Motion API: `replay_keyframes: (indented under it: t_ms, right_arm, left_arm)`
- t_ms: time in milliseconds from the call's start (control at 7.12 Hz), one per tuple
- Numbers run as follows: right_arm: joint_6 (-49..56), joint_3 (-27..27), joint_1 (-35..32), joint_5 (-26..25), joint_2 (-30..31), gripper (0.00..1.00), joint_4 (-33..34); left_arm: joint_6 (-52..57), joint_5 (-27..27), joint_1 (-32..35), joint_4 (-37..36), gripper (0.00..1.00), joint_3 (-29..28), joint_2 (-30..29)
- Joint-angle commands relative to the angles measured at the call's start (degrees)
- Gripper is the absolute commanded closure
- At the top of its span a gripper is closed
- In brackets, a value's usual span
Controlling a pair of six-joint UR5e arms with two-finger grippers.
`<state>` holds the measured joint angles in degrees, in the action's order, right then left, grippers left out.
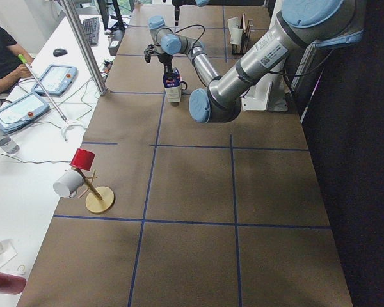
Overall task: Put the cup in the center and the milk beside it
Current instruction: 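Lower the milk carton beside the mug and open the left gripper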
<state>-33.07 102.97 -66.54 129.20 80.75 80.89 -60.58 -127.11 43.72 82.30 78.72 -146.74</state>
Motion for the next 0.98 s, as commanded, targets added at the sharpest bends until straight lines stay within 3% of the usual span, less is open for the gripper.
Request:
replay_keyframes:
  t_ms: [0,140,281,421,843]
  right_arm:
    - [-0.06,0.13,0.00,0.00,0.02,0.00,-0.03]
    - [-0.15,0.30,0.00,0.00,0.02,0.00,-0.03]
    - [0.11,0.04,0.00,0.00,0.02,0.00,-0.03]
    - [0.20,0.04,0.00,0.00,0.02,0.00,-0.03]
    - [0.55,0.92,-1.48,0.35,1.07,0.00,-0.03]
  left_arm:
    - [-1.11,2.03,-0.22,1.71,0.20,-1.03,-0.12]
    - [-1.12,2.13,-0.13,1.90,0.00,-0.77,-0.12]
    - [-1.20,2.13,0.13,2.42,0.00,-0.33,0.14]
    - [-1.20,2.13,2.13,2.25,0.00,3.76,0.75]
    - [0.80,2.13,8.47,1.72,0.00,23.88,14.93]
